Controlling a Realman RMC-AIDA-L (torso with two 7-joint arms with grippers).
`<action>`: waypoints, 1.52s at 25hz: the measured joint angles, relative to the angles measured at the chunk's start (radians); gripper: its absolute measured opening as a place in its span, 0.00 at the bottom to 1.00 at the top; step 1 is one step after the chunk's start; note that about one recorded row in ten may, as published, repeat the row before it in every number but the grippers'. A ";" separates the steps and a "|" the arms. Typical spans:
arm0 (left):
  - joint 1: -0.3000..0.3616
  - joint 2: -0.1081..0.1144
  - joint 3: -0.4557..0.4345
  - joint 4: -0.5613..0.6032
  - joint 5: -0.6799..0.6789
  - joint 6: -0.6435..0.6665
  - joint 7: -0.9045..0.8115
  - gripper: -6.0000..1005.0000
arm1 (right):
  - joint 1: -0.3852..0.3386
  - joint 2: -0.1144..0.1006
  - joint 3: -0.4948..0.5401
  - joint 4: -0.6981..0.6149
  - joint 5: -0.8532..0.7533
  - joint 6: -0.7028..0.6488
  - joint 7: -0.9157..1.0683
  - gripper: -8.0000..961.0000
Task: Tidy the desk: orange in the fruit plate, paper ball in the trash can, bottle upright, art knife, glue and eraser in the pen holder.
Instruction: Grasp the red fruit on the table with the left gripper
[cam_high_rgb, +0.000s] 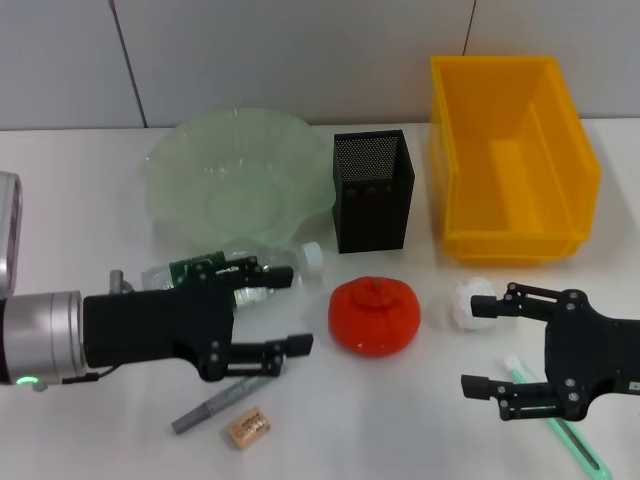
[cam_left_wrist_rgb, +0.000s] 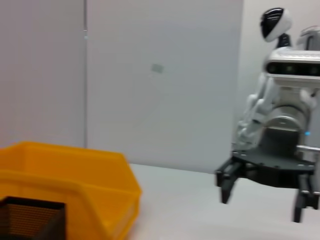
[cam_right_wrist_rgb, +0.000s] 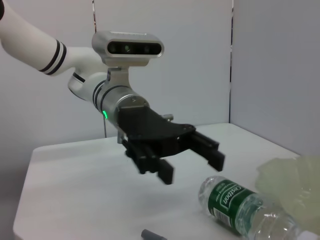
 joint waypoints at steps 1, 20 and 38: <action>-0.004 0.000 0.001 -0.002 -0.013 -0.037 0.002 0.77 | -0.003 -0.001 0.012 -0.005 -0.001 0.000 0.000 0.88; -0.071 -0.008 0.037 -0.106 -0.053 -0.266 0.008 0.76 | -0.105 -0.004 0.243 0.002 -0.029 -0.010 -0.006 0.88; -0.206 -0.009 0.028 -0.337 -0.053 -0.516 0.138 0.74 | -0.145 -0.002 0.271 -0.010 -0.029 -0.014 -0.015 0.88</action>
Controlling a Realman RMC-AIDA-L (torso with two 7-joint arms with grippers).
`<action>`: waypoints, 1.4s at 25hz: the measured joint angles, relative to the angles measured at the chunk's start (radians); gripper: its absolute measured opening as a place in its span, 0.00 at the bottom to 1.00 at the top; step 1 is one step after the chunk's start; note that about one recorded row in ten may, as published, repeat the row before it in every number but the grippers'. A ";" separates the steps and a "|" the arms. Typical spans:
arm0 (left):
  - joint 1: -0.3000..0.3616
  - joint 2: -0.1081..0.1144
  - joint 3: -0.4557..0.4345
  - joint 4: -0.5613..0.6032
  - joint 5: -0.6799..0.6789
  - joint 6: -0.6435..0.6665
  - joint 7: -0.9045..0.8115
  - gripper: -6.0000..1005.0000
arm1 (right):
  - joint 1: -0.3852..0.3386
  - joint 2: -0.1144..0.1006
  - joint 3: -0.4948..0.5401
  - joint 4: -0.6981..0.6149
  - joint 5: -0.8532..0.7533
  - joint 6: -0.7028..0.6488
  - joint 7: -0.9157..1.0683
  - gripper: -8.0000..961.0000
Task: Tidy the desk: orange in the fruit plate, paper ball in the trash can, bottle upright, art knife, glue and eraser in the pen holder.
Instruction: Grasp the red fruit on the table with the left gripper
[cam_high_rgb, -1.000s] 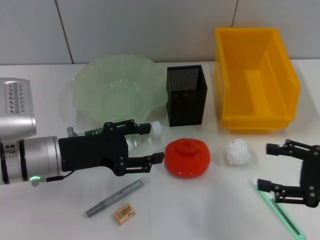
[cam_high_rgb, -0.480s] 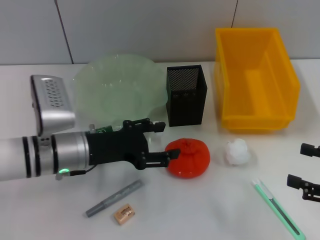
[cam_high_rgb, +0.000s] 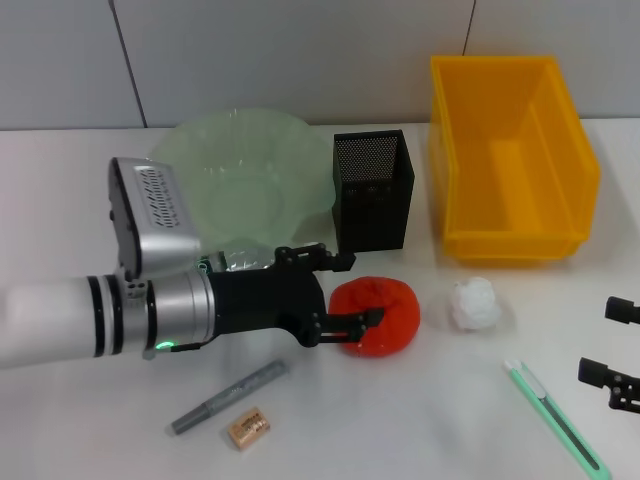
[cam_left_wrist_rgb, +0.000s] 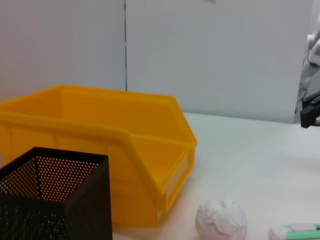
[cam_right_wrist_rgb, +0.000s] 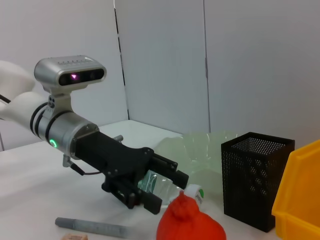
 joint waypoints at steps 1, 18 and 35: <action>0.000 0.000 0.000 0.000 0.000 0.000 0.000 0.74 | -0.001 0.000 0.000 0.000 0.000 0.000 0.000 0.88; -0.077 0.000 -0.054 -0.144 -0.001 -0.201 0.110 0.73 | -0.015 0.000 0.015 -0.003 0.000 0.001 -0.012 0.88; -0.055 0.000 -0.070 -0.151 -0.001 -0.099 0.162 0.29 | -0.017 -0.002 0.040 -0.038 0.000 0.002 -0.037 0.88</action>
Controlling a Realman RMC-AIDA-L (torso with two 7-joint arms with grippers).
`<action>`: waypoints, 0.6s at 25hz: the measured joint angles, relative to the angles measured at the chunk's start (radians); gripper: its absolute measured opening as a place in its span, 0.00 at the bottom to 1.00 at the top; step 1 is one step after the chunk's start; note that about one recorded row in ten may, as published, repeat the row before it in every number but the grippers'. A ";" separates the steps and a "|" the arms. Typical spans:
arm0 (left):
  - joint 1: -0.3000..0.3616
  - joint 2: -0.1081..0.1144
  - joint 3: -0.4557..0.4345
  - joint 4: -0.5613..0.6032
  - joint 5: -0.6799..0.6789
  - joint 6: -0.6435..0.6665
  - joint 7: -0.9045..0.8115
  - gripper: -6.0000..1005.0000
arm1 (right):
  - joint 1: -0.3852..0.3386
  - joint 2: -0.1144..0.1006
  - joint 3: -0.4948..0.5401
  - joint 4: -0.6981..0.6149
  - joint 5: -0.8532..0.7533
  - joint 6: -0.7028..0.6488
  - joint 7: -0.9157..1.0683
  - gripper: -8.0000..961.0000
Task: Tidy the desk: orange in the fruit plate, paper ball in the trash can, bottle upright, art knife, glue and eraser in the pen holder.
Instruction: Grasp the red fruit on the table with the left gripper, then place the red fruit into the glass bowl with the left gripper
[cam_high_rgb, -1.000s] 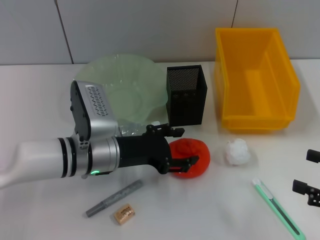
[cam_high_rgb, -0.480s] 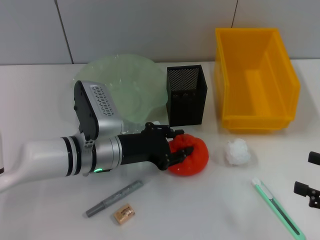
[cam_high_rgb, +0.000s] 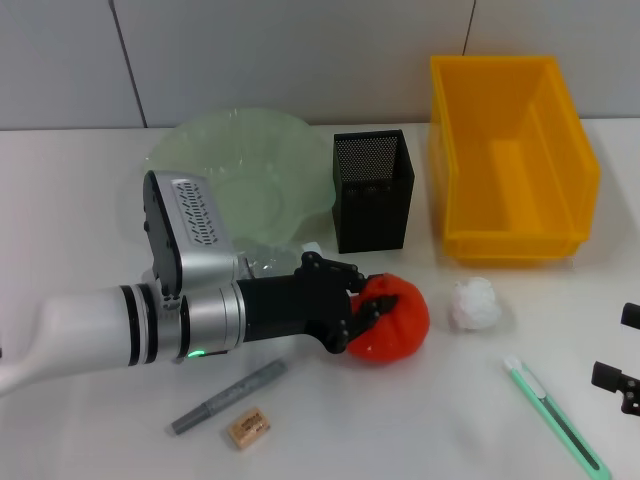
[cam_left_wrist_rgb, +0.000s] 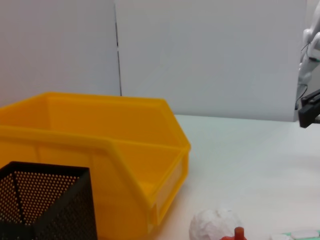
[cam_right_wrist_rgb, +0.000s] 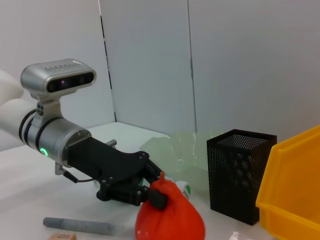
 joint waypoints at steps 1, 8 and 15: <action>0.000 0.000 0.000 0.000 0.000 0.000 0.000 0.26 | -0.001 0.000 0.000 -0.001 0.000 0.001 0.000 0.88; 0.019 0.000 -0.010 0.018 0.000 0.089 0.007 0.17 | -0.006 0.000 0.000 -0.001 0.000 0.005 -0.001 0.88; 0.082 0.005 -0.211 0.117 -0.002 0.280 0.012 0.16 | -0.007 0.000 0.000 -0.008 -0.001 0.006 -0.001 0.88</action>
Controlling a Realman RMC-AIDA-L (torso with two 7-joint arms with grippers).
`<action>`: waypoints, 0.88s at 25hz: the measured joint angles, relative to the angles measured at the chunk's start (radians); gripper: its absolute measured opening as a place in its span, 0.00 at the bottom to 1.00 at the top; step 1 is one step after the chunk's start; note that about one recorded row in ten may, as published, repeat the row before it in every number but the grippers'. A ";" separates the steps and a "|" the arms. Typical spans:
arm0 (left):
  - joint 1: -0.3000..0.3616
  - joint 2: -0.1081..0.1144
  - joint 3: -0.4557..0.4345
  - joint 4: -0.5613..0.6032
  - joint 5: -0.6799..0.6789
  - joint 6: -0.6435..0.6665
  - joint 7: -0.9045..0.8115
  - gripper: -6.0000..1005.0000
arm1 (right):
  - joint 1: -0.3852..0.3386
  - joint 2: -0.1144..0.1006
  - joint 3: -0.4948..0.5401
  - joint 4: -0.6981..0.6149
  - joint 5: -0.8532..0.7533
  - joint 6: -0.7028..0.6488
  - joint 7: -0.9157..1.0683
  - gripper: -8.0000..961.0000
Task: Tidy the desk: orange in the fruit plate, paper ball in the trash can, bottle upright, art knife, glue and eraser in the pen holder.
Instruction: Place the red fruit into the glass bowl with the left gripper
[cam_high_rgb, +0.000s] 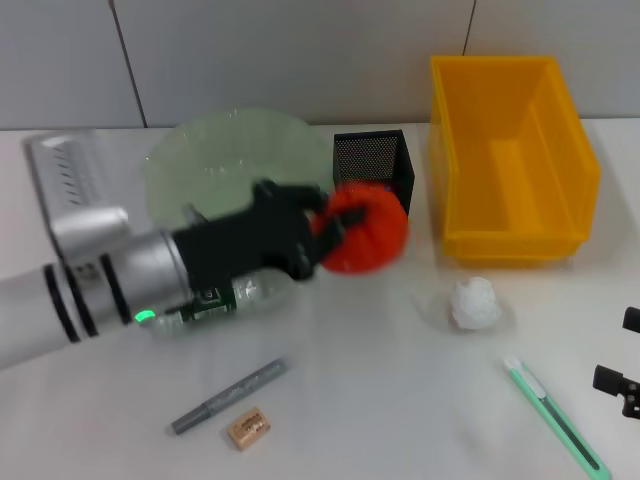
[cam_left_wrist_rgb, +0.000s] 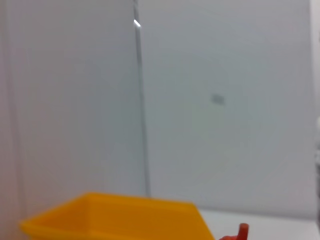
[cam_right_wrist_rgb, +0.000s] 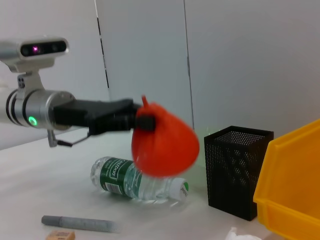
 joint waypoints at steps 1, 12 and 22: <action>0.000 0.000 0.000 0.000 0.000 0.000 0.000 0.16 | 0.000 0.000 0.000 -0.001 0.000 0.000 0.000 0.88; -0.010 0.001 -0.329 0.012 -0.013 -0.059 0.091 0.16 | -0.004 0.002 0.000 -0.011 -0.001 -0.006 -0.002 0.88; -0.071 0.000 -0.418 -0.048 -0.031 -0.410 0.161 0.17 | -0.011 0.003 0.000 -0.024 -0.001 -0.008 -0.002 0.88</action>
